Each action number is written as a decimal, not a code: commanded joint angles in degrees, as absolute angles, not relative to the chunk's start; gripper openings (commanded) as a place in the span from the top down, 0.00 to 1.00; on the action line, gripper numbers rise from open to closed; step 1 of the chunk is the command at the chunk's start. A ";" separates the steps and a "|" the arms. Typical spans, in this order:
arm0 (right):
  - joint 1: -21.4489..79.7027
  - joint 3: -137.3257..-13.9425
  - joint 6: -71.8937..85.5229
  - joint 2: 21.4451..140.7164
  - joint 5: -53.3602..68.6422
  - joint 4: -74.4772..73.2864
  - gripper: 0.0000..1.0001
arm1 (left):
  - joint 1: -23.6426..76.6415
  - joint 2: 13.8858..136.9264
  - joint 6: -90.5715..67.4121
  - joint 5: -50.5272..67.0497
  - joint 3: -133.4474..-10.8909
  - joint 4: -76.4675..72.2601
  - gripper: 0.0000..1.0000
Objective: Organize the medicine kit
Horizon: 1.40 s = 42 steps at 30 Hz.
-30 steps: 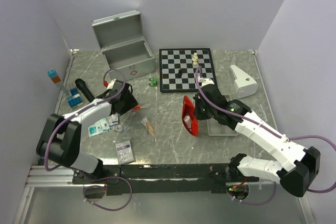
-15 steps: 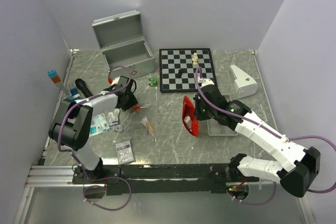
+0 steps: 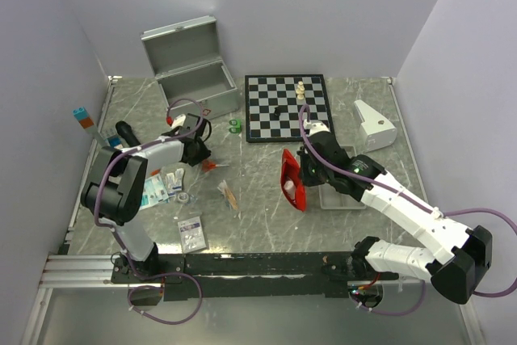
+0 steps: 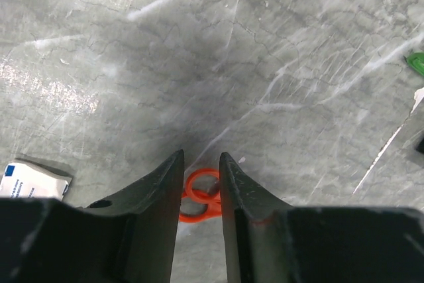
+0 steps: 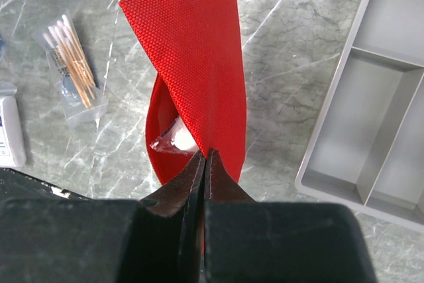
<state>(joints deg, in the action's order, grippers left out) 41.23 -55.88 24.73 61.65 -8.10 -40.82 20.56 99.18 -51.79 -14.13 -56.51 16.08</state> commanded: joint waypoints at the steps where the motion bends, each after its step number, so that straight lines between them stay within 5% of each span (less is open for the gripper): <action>1: 40.87 -55.63 24.26 60.12 -9.32 -38.85 1.00 | 20.48 100.37 -51.59 -16.61 -55.46 19.86 0.64; 8: 40.87 -54.93 24.96 59.85 -8.18 -38.32 1.00 | 20.48 97.56 -51.07 -15.65 -53.53 18.46 0.50; 16: 40.78 -54.49 24.87 58.27 -9.32 -39.37 1.00 | 20.48 96.25 -47.82 -17.84 -54.41 22.14 0.57; 42: 40.78 -54.93 25.05 58.71 -8.87 -39.29 1.00 | 20.48 93.51 -46.76 -15.03 -55.02 19.95 0.53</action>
<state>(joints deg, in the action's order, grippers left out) 41.21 -53.89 24.62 59.59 -8.08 -40.27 20.64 94.59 -47.62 -15.70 -53.36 19.99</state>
